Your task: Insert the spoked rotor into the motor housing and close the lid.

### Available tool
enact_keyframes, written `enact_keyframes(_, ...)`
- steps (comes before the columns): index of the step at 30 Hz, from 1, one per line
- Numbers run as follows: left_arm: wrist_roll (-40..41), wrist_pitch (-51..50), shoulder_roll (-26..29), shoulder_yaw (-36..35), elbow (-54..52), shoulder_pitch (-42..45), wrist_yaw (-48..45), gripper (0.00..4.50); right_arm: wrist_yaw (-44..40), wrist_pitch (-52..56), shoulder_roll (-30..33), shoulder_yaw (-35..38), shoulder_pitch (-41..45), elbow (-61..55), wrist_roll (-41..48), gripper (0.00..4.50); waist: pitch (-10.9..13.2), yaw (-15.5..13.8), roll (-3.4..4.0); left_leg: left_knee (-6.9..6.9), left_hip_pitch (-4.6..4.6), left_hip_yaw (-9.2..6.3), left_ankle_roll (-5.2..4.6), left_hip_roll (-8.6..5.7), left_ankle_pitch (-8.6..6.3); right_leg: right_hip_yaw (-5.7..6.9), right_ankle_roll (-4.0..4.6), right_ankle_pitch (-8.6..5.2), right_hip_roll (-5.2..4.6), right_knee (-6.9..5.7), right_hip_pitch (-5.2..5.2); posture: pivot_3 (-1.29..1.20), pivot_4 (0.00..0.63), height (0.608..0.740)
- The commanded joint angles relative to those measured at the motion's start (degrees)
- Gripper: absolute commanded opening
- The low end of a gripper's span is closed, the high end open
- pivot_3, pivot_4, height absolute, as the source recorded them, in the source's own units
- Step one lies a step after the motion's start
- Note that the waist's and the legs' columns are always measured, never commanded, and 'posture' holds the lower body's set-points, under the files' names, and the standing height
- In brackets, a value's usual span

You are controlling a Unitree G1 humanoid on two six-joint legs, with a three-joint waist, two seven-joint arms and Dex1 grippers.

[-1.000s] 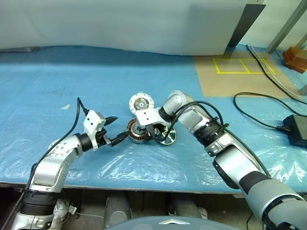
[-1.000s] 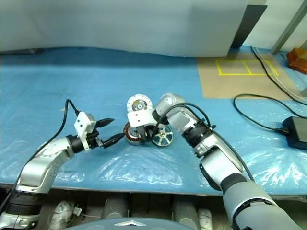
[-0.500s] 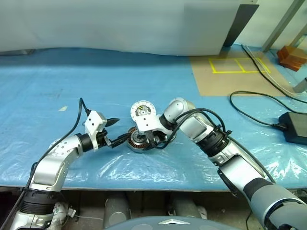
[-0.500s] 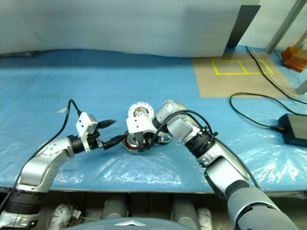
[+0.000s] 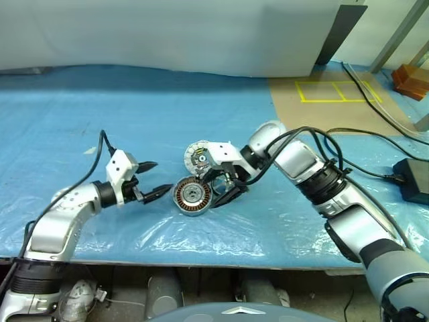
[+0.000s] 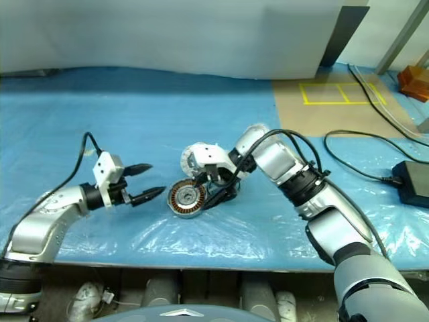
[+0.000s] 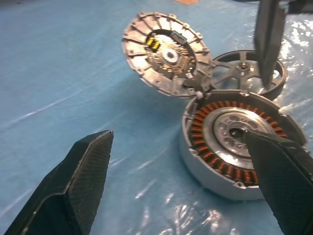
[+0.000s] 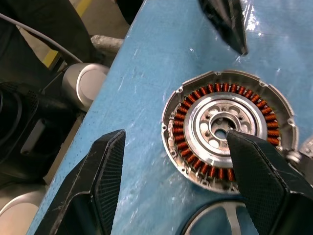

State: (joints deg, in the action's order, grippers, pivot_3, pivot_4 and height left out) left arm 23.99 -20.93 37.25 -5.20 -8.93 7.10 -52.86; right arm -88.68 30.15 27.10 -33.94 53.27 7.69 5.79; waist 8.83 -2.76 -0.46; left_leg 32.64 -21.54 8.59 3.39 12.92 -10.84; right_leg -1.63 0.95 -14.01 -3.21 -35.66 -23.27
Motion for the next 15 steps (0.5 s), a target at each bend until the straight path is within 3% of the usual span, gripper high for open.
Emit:
enact_keyframes(1, -0.58, 3.07, 2.31, -2.38, 3.16, 3.4, -1.59, 4.5, -2.36, -0.76, 1.72, 4.64, -0.44, -3.18, 4.39, 3.43, 0.01, -0.03, -0.01, 0.01, 0.0, 0.0, 0.0, 0.0, 0.0, -0.01, 0.08, -0.05, 0.0, -0.01, 0.0, 0.0, 0.15, 0.74)
enact_keyframes(9, -2.59, 4.78, 9.29, -2.63, 11.63, 10.98, -7.05, 4.5, 24.57, 14.91, -4.31, 27.7, -11.71, -14.32, 14.23, 3.43, 0.03, -0.54, -0.06, 0.0, -0.04, 0.0, 0.02, -0.06, 0.01, -0.03, -0.09, 0.05, 0.01, 0.01, -0.04, 0.0, 0.15, 0.74)
enact_keyframes(15, -5.42, 7.98, 9.76, -1.57, 20.2, 14.02, -8.62, 4.5, 37.71, 21.53, -6.94, 34.83, -22.47, -23.35, 18.09, 3.43, 0.03, -1.48, -0.06, -0.15, -0.01, 0.0, 0.04, -0.07, 0.01, -0.02, -0.12, 0.07, 0.02, 0.13, -0.03, 0.0, 0.15, 0.74)
